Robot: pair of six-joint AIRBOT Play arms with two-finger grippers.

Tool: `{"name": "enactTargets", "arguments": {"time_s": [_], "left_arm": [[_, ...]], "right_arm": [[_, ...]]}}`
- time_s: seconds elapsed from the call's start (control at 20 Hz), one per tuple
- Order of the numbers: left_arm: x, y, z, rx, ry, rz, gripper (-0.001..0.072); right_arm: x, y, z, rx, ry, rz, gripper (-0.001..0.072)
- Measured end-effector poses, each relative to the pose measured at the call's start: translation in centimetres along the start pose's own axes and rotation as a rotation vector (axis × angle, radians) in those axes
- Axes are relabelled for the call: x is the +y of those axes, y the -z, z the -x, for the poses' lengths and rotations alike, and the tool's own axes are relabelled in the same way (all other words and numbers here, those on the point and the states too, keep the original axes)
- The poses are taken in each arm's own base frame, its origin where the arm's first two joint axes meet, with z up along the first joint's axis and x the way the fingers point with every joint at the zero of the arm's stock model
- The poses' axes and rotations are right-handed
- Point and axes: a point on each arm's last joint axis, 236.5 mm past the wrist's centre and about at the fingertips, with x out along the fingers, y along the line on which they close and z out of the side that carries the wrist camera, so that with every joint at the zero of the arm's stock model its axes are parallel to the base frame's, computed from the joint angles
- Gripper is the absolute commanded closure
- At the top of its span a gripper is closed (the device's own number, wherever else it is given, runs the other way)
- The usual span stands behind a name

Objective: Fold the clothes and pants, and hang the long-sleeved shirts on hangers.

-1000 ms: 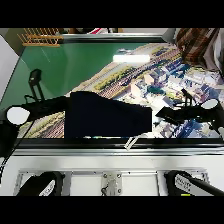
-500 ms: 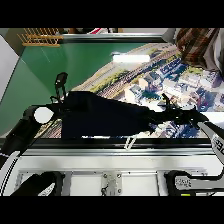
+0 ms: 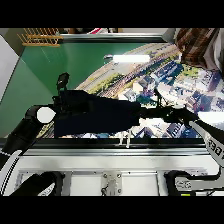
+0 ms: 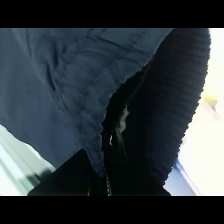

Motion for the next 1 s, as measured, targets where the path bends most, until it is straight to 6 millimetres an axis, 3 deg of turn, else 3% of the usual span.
{"name": "enactTargets", "arguments": {"time_s": [0.1,0.2,0.35,0.5,0.6,0.75,0.85,1.0], "left_arm": [[0.0,0.0,0.0,-0.001,0.0,-0.001,0.0702],[0.0,0.0,0.0,-0.001,0.0,-0.001,0.0702],[0.0,0.0,0.0,0.0,0.0,0.0,0.0702],[0.0,0.0,0.0,-0.001,0.0,-0.001,0.0702],[0.0,0.0,0.0,-0.001,0.0,0.0,0.0702],[0.0,0.0,0.0,-0.001,0.0,0.004,0.0702],[0.0,0.0,0.0,-0.001,0.0,0.004,0.0702],[0.0,0.0,0.0,-0.001,0.0,0.005,0.0702]], "right_arm": [[0.5,-3.8,2.0,-0.097,-0.005,0.023,0.0703],[0.3,-8.5,5.6,-0.22,0.021,0.041,0.0703],[-2.6,-15.8,14.5,-0.452,0.148,0.009,0.0703],[-7.0,-19.3,24.8,-0.671,0.298,-0.093,0.0703],[-10.0,-19.2,31.3,-0.788,0.389,-0.189,0.0703],[-14.1,-16.3,38.6,-0.879,0.525,-0.356,0.0704],[-15.8,-13.1,41.1,-0.87,0.614,-0.461,0.0704],[-17.4,-7.5,41.8,-0.796,0.744,-0.6,0.0703]]}}
